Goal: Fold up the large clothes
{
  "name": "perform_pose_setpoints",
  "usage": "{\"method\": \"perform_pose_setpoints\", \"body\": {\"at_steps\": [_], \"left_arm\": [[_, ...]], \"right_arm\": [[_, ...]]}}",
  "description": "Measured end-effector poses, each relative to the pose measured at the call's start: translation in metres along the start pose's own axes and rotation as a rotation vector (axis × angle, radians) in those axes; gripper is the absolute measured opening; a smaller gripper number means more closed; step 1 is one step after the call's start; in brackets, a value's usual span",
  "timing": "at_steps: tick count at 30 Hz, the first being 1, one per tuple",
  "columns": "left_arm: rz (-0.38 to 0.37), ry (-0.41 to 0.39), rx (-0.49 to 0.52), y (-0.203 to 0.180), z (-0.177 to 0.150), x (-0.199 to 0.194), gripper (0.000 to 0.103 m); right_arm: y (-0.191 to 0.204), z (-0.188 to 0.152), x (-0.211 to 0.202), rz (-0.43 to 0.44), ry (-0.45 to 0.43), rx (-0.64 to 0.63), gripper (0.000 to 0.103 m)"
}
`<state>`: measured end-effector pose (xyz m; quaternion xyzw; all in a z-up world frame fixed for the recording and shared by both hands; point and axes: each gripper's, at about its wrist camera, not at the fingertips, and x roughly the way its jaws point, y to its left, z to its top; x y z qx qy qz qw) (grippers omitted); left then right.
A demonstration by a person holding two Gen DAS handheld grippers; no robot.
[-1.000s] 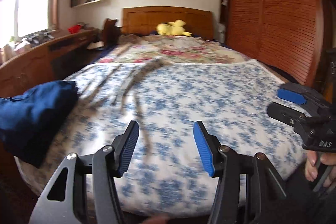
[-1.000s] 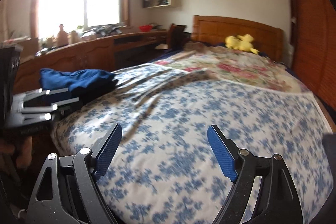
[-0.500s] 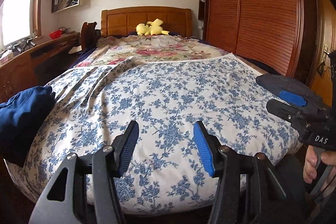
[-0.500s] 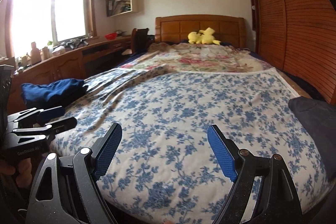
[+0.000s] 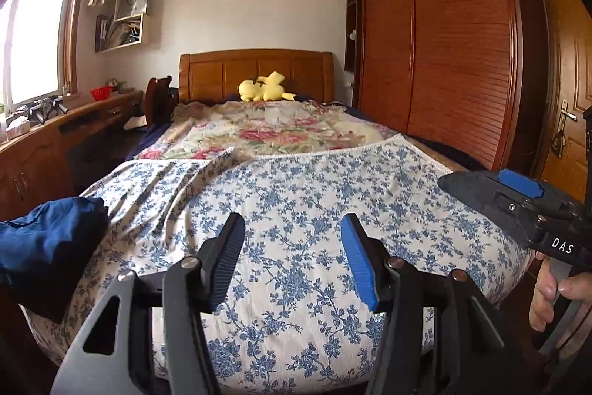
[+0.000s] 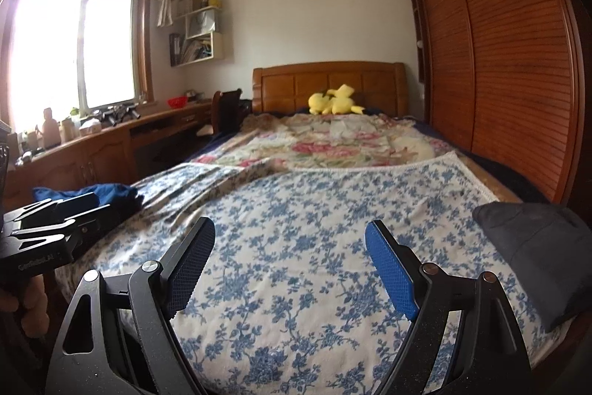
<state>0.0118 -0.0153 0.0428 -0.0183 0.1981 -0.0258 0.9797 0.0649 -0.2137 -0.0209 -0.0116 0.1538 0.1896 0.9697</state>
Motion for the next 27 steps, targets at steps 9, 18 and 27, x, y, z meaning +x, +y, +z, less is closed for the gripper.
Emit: {"method": "perform_pose_setpoints", "body": {"at_steps": [9,18,27], "left_arm": [[0.007,-0.006,-0.018,0.0067,0.0006,-0.0094,0.054],[0.014,-0.002,-0.027,0.0098,-0.0012,-0.0081,0.054],[0.013,0.001,-0.023,0.0088,-0.0036,-0.0089,0.054]], "right_arm": [[0.0055,0.0056,-0.0092,-0.002,-0.013,0.002,0.085],[0.0074,0.0042,-0.0097,-0.001,-0.012,0.001,0.085],[0.0054,0.0014,-0.0083,-0.007,-0.006,0.008,0.085]]}}
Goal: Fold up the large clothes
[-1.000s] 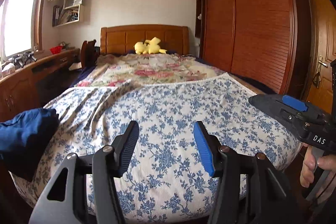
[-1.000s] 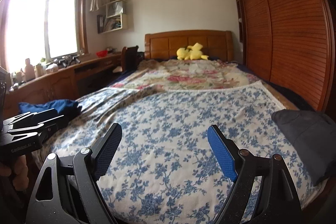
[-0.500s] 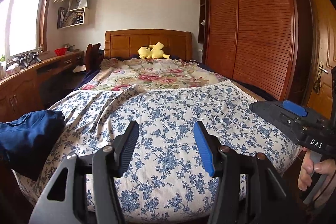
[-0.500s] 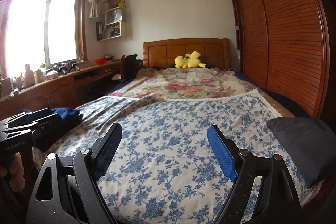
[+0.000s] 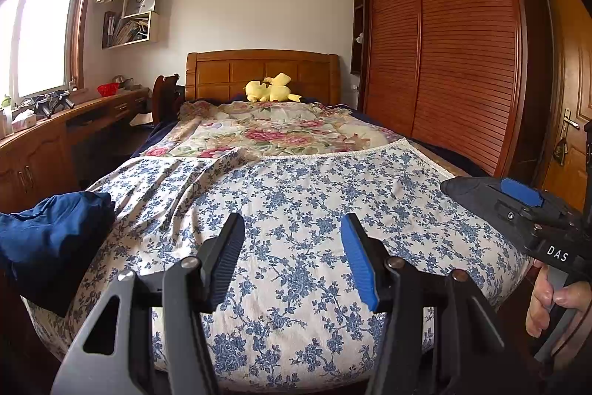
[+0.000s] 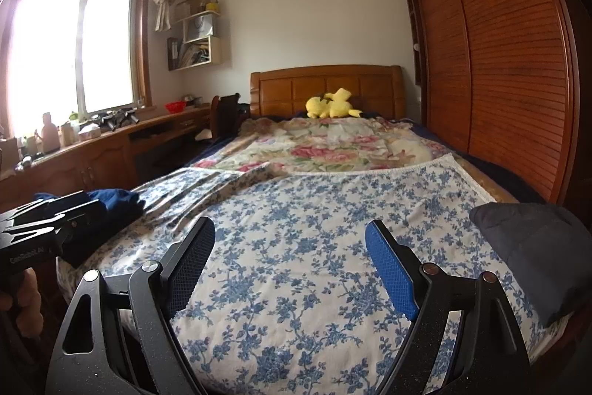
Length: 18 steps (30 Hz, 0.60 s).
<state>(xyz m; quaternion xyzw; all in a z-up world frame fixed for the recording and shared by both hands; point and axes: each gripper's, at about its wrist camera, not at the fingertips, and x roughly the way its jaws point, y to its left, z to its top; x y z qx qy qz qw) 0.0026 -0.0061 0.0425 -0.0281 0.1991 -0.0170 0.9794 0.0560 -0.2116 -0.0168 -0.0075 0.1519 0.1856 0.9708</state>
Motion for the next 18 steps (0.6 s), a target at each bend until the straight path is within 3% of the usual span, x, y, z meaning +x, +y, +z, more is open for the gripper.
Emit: {"method": "perform_pose_setpoints", "body": {"at_steps": [18], "left_arm": [[-0.001,0.003,0.006,-0.0027,-0.0006,0.0026,0.054]], "right_arm": [[-0.0009,-0.0008,-0.0010,-0.008,0.003,0.003,0.085]]}}
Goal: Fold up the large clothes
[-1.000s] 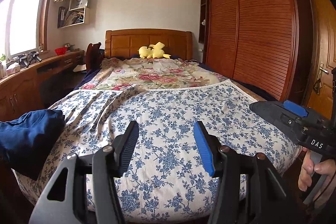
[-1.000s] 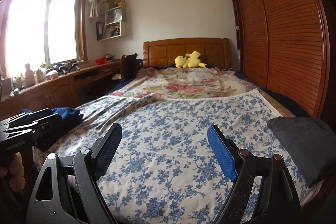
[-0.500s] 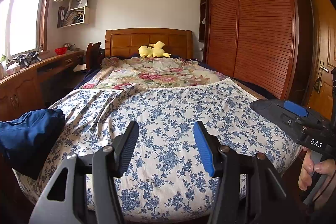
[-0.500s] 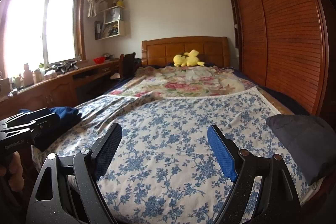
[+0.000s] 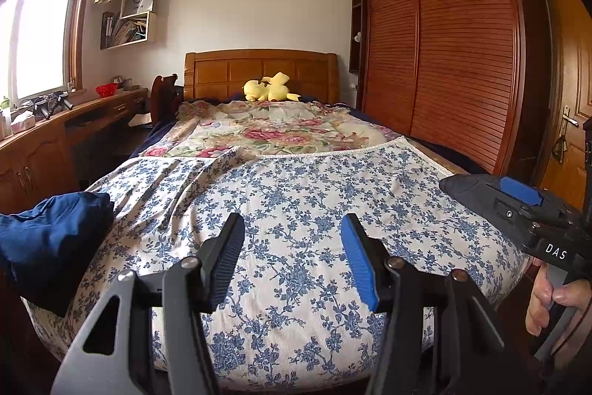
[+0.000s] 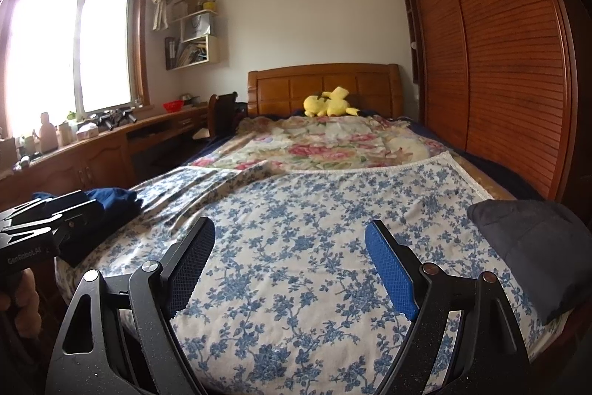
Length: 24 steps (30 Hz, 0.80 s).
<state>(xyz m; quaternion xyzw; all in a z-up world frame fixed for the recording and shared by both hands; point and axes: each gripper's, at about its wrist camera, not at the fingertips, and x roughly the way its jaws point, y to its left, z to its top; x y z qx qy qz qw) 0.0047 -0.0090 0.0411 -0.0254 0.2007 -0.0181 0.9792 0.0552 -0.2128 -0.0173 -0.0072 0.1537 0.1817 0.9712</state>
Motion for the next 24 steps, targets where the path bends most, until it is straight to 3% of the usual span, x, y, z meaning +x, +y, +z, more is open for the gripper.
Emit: {"method": "perform_pose_setpoints", "body": {"at_steps": [24], "left_arm": [[0.008,-0.007,0.002,0.0001,-0.0005,-0.0014,0.054]], "right_arm": [[-0.0018,-0.0007,-0.0003,0.000,0.000,0.001,0.085]]}}
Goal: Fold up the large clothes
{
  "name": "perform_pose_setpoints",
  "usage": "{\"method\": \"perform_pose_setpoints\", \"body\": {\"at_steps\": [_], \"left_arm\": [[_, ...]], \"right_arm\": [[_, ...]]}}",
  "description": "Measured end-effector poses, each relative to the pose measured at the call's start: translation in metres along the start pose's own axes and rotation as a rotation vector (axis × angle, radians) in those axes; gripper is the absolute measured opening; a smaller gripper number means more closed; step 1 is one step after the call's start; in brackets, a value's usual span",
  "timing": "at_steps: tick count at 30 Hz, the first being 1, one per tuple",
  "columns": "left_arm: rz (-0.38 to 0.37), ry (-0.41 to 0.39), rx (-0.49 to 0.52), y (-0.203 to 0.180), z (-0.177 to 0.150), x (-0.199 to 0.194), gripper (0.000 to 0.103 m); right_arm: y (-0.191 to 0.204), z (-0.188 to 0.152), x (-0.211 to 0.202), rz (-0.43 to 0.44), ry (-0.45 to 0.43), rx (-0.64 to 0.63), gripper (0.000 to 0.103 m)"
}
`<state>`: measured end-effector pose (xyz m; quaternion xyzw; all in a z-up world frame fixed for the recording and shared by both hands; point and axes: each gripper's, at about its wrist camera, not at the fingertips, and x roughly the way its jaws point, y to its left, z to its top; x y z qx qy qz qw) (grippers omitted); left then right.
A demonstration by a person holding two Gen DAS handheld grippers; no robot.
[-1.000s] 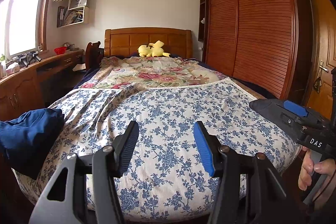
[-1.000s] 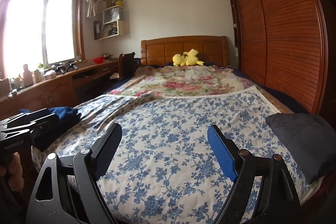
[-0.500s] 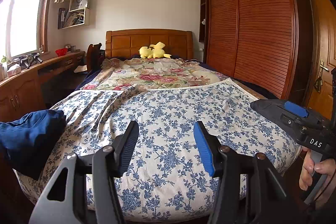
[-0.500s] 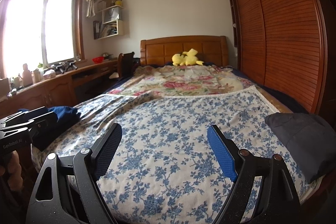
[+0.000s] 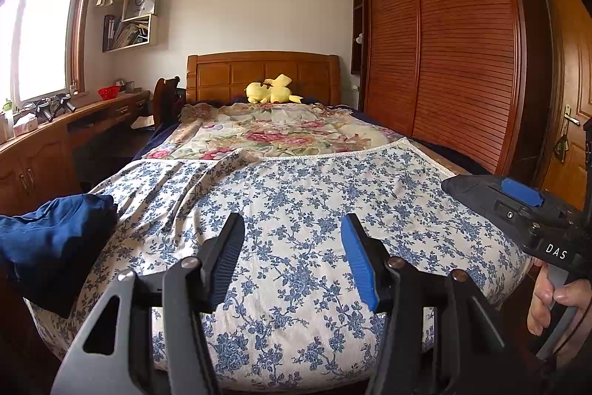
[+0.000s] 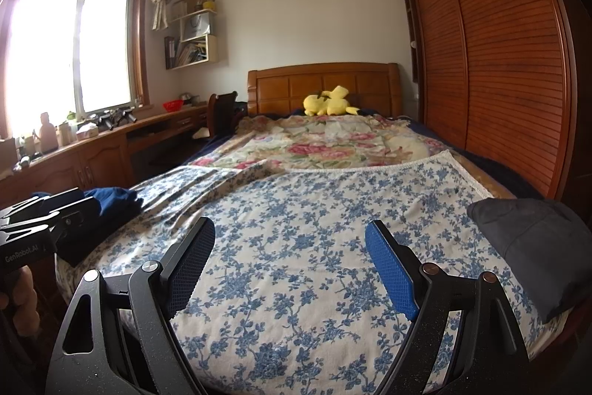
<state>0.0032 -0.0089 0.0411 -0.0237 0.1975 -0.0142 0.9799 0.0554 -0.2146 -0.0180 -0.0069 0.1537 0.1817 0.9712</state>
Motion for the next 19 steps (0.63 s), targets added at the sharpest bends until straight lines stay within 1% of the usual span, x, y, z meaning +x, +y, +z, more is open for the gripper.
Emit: {"method": "perform_pose_setpoints", "body": {"at_steps": [19], "left_arm": [[0.008,0.002,-0.003,0.0036,0.0018,-0.0020,0.054]], "right_arm": [[-0.0003,-0.0002,0.0002,0.000,0.001,0.002,0.085]]}}
